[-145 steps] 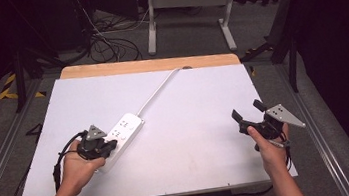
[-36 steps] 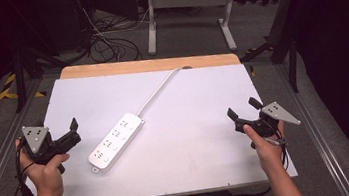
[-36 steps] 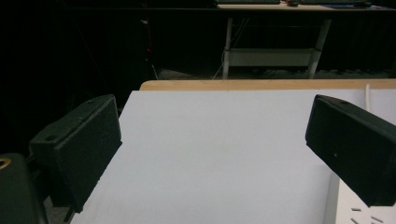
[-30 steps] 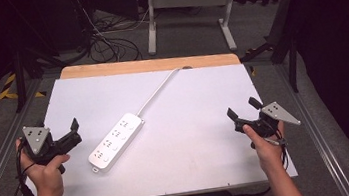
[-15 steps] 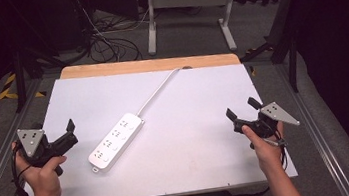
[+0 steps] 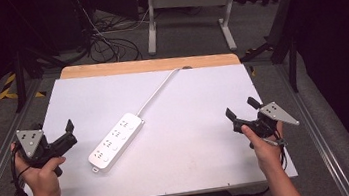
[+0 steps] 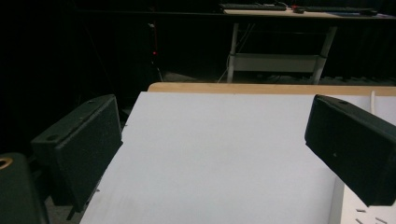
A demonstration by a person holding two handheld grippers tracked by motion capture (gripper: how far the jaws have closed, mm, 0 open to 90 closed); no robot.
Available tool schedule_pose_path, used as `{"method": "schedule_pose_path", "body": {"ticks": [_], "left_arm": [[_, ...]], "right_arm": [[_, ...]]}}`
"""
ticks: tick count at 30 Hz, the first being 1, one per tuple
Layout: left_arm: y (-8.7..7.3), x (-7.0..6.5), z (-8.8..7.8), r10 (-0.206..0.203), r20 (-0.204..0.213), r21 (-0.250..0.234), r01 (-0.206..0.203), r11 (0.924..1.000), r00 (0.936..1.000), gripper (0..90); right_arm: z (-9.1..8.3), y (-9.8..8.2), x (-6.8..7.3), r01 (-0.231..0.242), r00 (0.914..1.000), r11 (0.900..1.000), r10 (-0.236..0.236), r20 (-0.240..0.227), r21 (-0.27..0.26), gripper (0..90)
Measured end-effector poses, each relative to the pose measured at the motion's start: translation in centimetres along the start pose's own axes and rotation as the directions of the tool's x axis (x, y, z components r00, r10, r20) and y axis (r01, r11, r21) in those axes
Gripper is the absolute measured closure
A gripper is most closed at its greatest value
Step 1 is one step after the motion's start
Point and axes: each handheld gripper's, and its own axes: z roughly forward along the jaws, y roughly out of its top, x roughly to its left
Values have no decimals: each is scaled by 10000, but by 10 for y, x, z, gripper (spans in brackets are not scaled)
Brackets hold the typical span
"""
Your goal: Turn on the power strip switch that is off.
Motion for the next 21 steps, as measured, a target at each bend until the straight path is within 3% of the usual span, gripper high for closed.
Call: {"method": "schedule_pose_path", "body": {"ticks": [21], "left_arm": [[0,2,4,-126,-73,50,127,9999,9999,64]], "right_arm": [[2,-1,-2,-54,10000,10000,54,28,57,52]]}}
